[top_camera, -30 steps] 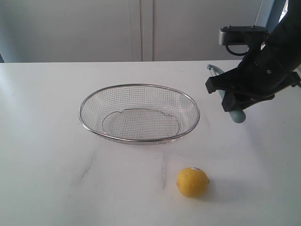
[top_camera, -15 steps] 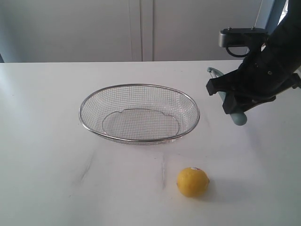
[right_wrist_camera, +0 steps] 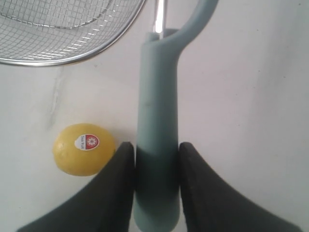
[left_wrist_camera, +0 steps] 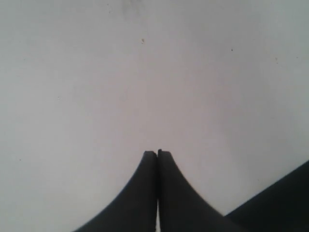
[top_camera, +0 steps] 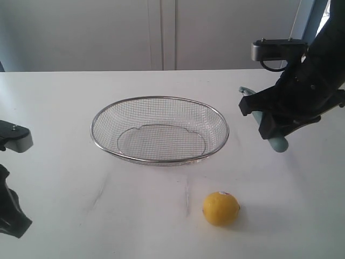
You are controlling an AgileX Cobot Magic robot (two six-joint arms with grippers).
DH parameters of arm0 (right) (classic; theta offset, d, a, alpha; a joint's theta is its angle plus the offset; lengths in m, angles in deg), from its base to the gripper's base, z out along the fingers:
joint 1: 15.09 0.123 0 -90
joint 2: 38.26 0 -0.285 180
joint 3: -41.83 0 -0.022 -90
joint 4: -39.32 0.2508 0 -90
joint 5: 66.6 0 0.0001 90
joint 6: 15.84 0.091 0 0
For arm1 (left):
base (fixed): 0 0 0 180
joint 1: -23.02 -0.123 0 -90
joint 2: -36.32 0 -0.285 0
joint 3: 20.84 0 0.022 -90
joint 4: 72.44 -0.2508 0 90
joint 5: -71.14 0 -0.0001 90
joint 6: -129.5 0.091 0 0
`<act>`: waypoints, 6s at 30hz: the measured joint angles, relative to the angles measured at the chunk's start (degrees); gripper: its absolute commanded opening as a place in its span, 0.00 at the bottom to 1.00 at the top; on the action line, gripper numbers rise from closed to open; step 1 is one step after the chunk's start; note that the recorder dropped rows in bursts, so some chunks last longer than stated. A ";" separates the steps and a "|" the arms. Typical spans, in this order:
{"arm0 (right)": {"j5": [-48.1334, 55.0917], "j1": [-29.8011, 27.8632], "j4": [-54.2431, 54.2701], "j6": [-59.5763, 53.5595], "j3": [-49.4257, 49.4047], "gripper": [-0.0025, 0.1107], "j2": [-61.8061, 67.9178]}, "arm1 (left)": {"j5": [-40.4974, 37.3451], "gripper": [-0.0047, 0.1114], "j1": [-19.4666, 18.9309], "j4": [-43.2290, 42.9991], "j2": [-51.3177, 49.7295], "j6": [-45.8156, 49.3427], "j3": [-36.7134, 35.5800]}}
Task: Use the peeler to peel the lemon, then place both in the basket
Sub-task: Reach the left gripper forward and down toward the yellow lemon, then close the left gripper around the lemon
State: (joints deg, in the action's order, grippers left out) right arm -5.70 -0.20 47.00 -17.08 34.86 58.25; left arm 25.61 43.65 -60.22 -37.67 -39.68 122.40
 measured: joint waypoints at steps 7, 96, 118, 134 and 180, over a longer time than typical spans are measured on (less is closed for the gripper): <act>-0.52 0.00 -1.16 -0.23 0.00 0.02 0.00 | 1.71 0.04 3.57 0.00 -3.35 -1.23 1.82; -10.29 0.00 1.60 0.11 0.00 0.02 0.00 | 35.46 0.74 35.74 3.14 -39.11 16.35 28.04; -10.66 0.00 1.49 0.11 0.00 0.02 0.00 | 34.50 0.74 35.87 7.09 -43.23 16.35 31.51; -10.73 0.00 1.49 0.11 0.00 0.02 0.00 | 35.25 0.73 35.87 9.37 -46.42 16.35 31.51; -9.04 0.00 1.24 0.11 0.00 0.02 0.00 | 28.95 0.04 35.87 10.67 -41.66 15.58 31.51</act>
State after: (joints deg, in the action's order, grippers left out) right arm -14.74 -0.20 48.24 -16.97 34.86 58.25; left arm 54.56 79.52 -49.55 -79.33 -24.09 153.91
